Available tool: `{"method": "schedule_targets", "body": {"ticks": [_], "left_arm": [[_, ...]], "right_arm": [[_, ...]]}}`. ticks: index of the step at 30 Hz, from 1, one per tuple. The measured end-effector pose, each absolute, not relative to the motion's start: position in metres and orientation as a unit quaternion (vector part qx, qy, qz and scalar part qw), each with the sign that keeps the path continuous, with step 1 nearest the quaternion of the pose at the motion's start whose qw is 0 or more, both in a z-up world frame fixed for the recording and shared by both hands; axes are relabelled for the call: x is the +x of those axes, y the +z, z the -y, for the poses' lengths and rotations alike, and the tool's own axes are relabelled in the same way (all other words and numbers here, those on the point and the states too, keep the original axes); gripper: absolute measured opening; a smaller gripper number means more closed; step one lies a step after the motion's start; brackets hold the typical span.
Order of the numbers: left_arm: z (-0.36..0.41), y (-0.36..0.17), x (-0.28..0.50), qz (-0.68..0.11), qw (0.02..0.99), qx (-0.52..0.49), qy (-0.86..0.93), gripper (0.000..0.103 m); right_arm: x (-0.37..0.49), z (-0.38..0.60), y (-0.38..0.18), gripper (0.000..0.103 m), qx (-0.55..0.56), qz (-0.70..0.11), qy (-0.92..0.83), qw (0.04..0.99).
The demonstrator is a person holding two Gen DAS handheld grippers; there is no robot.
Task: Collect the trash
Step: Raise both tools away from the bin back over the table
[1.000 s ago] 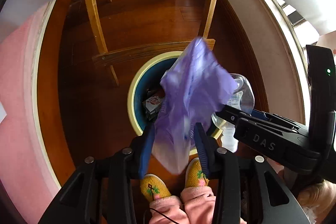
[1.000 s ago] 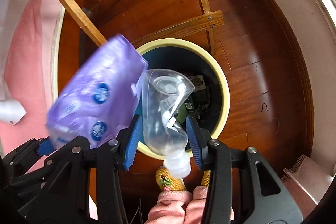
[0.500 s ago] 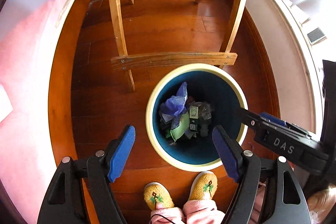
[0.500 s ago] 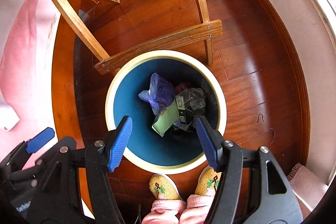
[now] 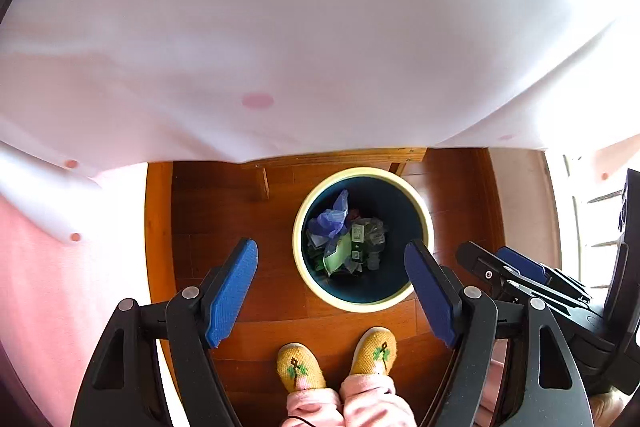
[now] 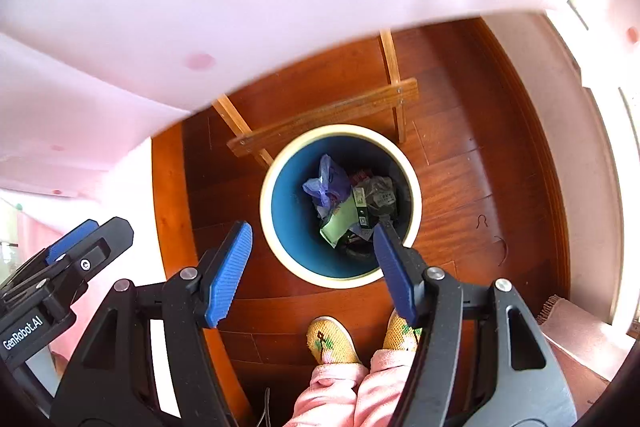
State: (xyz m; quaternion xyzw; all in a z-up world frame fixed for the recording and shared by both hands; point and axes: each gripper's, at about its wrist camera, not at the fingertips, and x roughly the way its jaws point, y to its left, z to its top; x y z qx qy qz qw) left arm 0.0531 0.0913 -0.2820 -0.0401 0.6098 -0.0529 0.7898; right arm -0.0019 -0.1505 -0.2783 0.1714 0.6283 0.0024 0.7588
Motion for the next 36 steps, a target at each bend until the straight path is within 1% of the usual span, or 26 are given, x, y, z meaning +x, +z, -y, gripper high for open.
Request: {"method": "schedule_targets", "body": {"ticks": [5, 11, 20, 24, 30, 36], "left_arm": [[-0.09, -0.227, 0.048, -0.606, 0.793, -0.028, -0.059, 0.077], [-0.092, -0.146, 0.04, -0.587, 0.806, -0.02, -0.075, 0.077], [-0.095, -0.005, 0.032, -0.517, 0.85, 0.007, -0.098, 0.077], [-0.095, 0.042, 0.036, -0.485, 0.867, 0.026, -0.109, 0.077], [-0.096, 0.102, 0.06, -0.445, 0.886, 0.028, -0.127, 0.077], [-0.088, 0.133, 0.104, -0.419, 0.898, 0.021, -0.135, 0.077]], "right_arm": [[-0.009, 0.149, -0.219, 0.06, 0.175, -0.614, 0.002, 0.77], [-0.019, 0.141, -0.133, 0.06, 0.168, -0.592, 0.011, 0.788], [-0.032, 0.137, -0.001, 0.061, 0.162, -0.532, 0.02, 0.831], [-0.028, 0.136, 0.054, 0.061, 0.158, -0.489, 0.023, 0.857], [0.001, 0.14, 0.107, 0.061, 0.151, -0.453, 0.025, 0.878], [0.055, 0.153, 0.134, 0.061, 0.143, -0.434, 0.023, 0.889]]}}
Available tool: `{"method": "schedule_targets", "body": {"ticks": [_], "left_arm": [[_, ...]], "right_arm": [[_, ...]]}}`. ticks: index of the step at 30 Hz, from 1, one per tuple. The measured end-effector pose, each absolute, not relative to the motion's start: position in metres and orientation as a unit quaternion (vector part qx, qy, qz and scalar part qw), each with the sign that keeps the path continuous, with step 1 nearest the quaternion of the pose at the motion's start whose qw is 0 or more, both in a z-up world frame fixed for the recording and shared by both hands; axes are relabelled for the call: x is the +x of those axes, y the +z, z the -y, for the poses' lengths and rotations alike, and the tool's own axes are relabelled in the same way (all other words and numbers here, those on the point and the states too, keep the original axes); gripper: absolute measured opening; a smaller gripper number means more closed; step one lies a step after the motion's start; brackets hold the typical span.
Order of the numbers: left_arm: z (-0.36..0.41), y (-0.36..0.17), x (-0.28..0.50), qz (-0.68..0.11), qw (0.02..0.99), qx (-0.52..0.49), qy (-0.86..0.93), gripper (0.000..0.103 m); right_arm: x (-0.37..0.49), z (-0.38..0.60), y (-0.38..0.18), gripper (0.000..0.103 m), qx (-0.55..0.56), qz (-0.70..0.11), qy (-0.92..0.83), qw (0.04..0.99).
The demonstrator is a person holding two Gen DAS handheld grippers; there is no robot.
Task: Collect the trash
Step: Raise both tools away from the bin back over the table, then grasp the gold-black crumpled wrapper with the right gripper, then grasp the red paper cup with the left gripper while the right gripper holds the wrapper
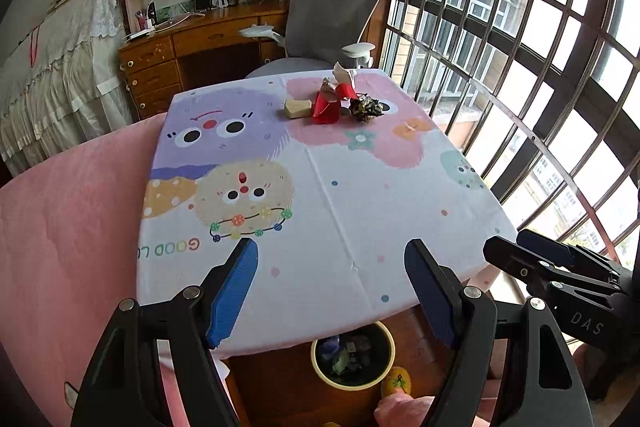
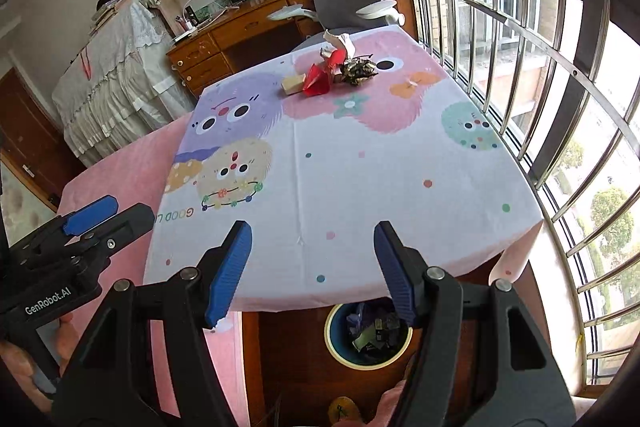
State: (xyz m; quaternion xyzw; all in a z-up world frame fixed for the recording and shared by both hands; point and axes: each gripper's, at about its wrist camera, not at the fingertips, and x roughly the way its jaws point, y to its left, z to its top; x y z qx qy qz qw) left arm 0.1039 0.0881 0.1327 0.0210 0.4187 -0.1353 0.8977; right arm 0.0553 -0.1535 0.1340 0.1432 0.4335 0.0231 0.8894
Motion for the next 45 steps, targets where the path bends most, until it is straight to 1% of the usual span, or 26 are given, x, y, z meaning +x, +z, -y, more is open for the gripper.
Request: {"method": "schedule_targets", "body": {"ticks": [6, 12, 18, 24, 29, 31, 36, 37, 38, 39, 41, 45], "left_arm": [[-0.068, 0.129, 0.181, -0.433, 0.892, 0.01, -0.127, 0.077], [-0.048, 0.106, 0.289, -0.464, 0.881, -0.035, -0.088, 0.077], [-0.02, 0.076, 0.413, -0.501, 0.861, -0.074, -0.054, 0.077], [0.011, 0.045, 0.517, -0.518, 0.85, -0.082, -0.047, 0.077], [0.025, 0.012, 0.576, -0.544, 0.834, -0.085, -0.042, 0.077], [0.028, 0.001, 0.594, -0.553, 0.827, -0.088, -0.045, 0.077], [0.028, -0.028, 0.612, -0.572, 0.814, -0.097, -0.041, 0.077], [0.028, -0.033, 0.615, -0.575, 0.811, -0.098, -0.038, 0.077], [0.028, -0.038, 0.619, -0.578, 0.809, -0.1, -0.036, 0.077], [0.028, -0.042, 0.622, -0.58, 0.807, -0.103, -0.036, 0.077], [0.029, -0.049, 0.627, -0.584, 0.804, -0.106, -0.038, 0.077], [0.033, -0.061, 0.633, -0.595, 0.795, -0.108, -0.047, 0.077]], "right_arm": [[0.136, 0.189, 0.132, 0.061, 0.137, -0.423, 0.034, 0.895], [0.263, 0.232, 0.102, 0.061, 0.123, -0.438, 0.062, 0.888], [0.401, 0.281, 0.054, 0.061, 0.134, -0.472, 0.09, 0.867], [0.512, 0.295, -0.019, 0.061, 0.116, -0.521, 0.117, 0.837], [0.558, 0.29, -0.076, 0.062, 0.13, -0.565, 0.146, 0.802], [0.563, 0.287, -0.089, 0.068, 0.158, -0.572, 0.17, 0.787], [0.574, 0.281, -0.115, 0.068, 0.189, -0.584, 0.209, 0.761], [0.575, 0.281, -0.117, 0.063, 0.193, -0.581, 0.214, 0.761], [0.576, 0.282, -0.118, 0.049, 0.2, -0.576, 0.221, 0.761], [0.578, 0.284, -0.118, 0.044, 0.207, -0.574, 0.228, 0.759], [0.577, 0.286, -0.117, 0.039, 0.195, -0.578, 0.225, 0.759], [0.571, 0.289, -0.108, 0.036, 0.163, -0.582, 0.217, 0.767]]}}
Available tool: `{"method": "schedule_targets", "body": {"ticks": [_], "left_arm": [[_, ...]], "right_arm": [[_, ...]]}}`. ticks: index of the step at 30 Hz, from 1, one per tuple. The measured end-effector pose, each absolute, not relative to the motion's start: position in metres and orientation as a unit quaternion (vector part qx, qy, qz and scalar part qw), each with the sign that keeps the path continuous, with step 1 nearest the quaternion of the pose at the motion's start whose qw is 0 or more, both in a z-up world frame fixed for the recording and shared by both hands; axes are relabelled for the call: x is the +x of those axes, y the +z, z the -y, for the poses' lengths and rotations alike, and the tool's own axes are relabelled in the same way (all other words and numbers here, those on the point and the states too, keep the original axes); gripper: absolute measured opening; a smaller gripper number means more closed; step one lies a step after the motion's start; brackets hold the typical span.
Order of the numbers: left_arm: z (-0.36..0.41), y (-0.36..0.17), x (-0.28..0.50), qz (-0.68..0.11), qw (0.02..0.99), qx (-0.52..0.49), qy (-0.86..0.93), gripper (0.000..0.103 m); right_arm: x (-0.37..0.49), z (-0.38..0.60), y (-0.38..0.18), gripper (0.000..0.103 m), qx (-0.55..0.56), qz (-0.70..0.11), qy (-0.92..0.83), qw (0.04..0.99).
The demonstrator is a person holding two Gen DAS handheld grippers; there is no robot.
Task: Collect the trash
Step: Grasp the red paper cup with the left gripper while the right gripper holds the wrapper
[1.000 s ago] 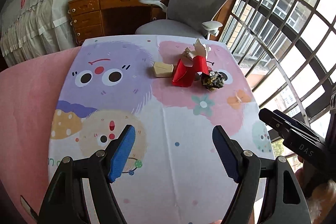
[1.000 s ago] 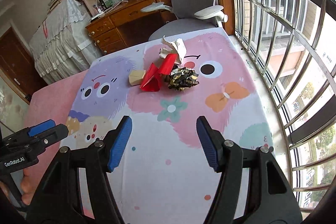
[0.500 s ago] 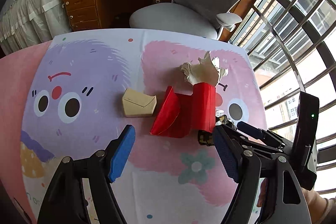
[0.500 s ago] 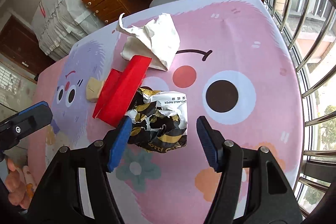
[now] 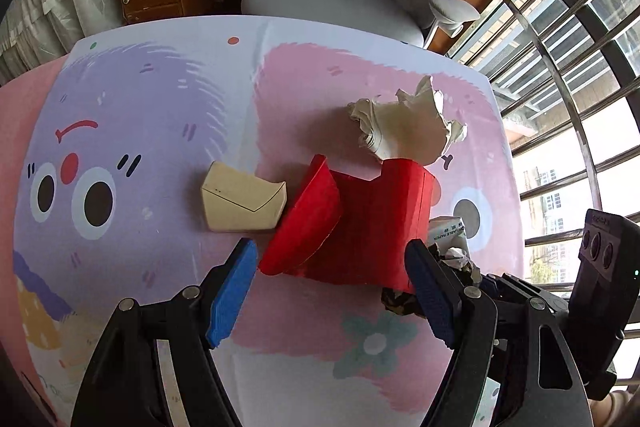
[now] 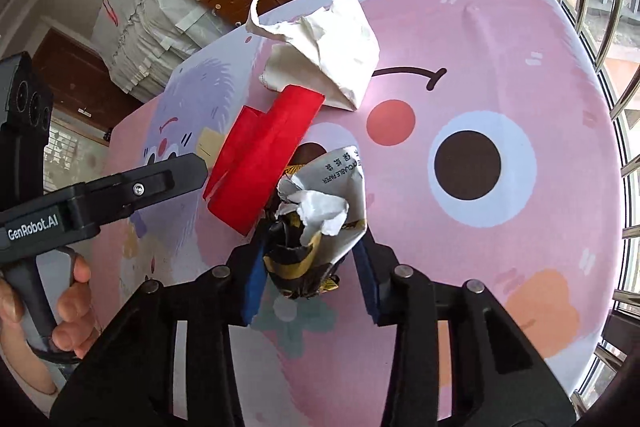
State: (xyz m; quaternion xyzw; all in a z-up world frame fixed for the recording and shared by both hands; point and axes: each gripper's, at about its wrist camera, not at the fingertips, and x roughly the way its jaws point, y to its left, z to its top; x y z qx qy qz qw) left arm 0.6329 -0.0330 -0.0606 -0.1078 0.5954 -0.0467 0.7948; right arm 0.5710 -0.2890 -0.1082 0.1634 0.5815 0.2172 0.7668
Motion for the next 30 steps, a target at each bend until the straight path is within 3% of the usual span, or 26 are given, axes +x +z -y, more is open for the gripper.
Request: {"method": "schedule_targets", "body": {"ticks": [19, 30], "left_arm": [[0.078, -0.099, 0.654, -0.648, 0.753, -0.067, -0.093, 0.077], [0.131, -0.105, 0.655, -0.648, 0.76, 0.017, -0.046, 0.077]], "right_arm": [[0.533, 0.316, -0.095, 0.034, 0.151, -0.578, 0.183, 0.781], [0.507, 0.321, -0.088, 0.032, 0.162, -0.576, 0.153, 0.787]]}}
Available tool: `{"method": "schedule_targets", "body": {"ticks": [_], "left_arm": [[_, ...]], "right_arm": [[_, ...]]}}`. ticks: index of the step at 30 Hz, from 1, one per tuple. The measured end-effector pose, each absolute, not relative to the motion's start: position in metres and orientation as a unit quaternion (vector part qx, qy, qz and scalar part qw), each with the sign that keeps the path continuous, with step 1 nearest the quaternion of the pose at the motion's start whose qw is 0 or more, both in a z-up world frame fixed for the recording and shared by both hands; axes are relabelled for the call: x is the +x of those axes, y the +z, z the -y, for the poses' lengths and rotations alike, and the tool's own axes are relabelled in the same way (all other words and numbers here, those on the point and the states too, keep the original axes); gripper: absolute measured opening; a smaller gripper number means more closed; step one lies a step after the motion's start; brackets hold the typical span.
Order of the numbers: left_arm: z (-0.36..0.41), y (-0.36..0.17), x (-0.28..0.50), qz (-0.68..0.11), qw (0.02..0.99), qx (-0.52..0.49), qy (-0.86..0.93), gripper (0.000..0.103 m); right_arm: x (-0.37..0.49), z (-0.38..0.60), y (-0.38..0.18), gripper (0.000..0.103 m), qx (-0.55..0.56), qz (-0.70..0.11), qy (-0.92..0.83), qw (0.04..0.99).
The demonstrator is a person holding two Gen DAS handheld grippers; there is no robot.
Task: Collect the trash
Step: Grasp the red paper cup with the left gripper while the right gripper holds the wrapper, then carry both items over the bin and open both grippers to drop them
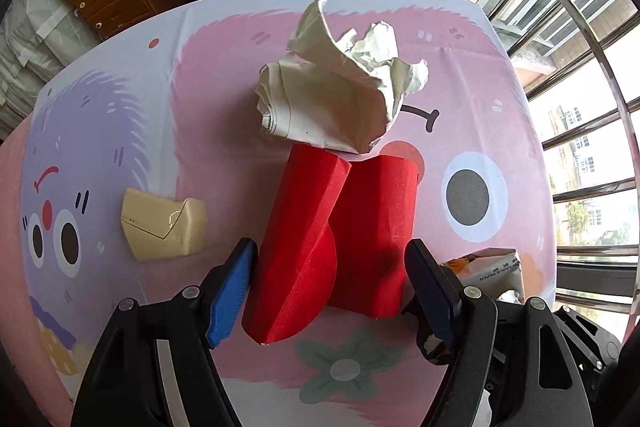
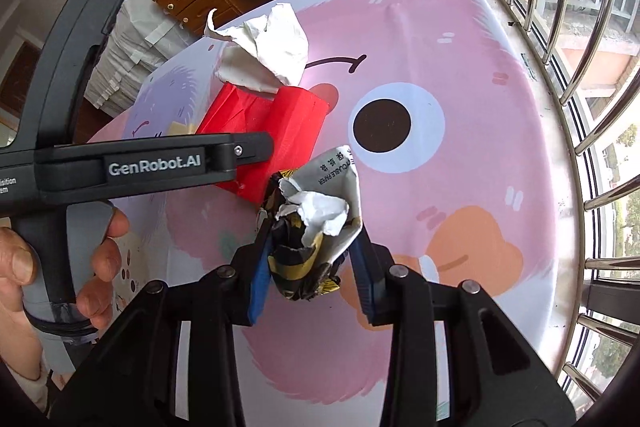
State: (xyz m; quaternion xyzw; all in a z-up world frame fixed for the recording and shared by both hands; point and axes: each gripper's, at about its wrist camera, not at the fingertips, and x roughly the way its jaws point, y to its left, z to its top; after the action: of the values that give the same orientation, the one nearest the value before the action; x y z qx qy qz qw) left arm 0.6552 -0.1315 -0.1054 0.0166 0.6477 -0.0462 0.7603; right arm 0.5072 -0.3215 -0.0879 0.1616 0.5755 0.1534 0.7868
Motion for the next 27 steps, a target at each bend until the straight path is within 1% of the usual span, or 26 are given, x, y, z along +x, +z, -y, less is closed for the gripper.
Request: {"method": "schedule_targets", "body": {"ticks": [12, 13, 14, 15, 16, 17, 18, 19, 22, 27], "left_arm": [[0.192, -0.126, 0.639, -0.635, 0.764, 0.117, -0.017, 0.077], [0.194, -0.127, 0.636, -0.631, 0.766, 0.118, -0.015, 0.075], [0.195, -0.126, 0.634, -0.625, 0.772, 0.113, -0.015, 0.071], [0.194, -0.125, 0.632, -0.623, 0.775, 0.104, -0.021, 0.061], [0.193, -0.124, 0.63, -0.623, 0.776, 0.096, -0.023, 0.046], [0.19, -0.121, 0.628, -0.62, 0.779, 0.091, -0.02, 0.041], [0.187, -0.117, 0.625, -0.617, 0.783, 0.082, -0.022, 0.029], [0.181, -0.113, 0.621, -0.616, 0.784, 0.069, -0.029, 0.022], [0.16, -0.097, 0.607, -0.607, 0.793, 0.028, -0.043, 0.019], [0.123, -0.06, 0.555, -0.585, 0.808, -0.011, -0.072, 0.018]], "right_arm": [[0.472, 0.343, -0.084, 0.032, 0.182, -0.578, 0.126, 0.786], [0.47, 0.344, -0.083, 0.032, 0.182, -0.577, 0.124, 0.787], [0.467, 0.346, -0.082, 0.032, 0.183, -0.576, 0.121, 0.787], [0.465, 0.347, -0.081, 0.032, 0.183, -0.576, 0.118, 0.788], [0.462, 0.348, -0.08, 0.032, 0.183, -0.575, 0.116, 0.789], [0.458, 0.349, -0.079, 0.032, 0.183, -0.575, 0.113, 0.789], [0.455, 0.35, -0.077, 0.032, 0.183, -0.574, 0.111, 0.79], [0.452, 0.35, -0.076, 0.032, 0.183, -0.574, 0.11, 0.791], [0.44, 0.347, -0.072, 0.032, 0.184, -0.571, 0.107, 0.793], [0.411, 0.332, -0.055, 0.032, 0.175, -0.566, 0.111, 0.798]]}}
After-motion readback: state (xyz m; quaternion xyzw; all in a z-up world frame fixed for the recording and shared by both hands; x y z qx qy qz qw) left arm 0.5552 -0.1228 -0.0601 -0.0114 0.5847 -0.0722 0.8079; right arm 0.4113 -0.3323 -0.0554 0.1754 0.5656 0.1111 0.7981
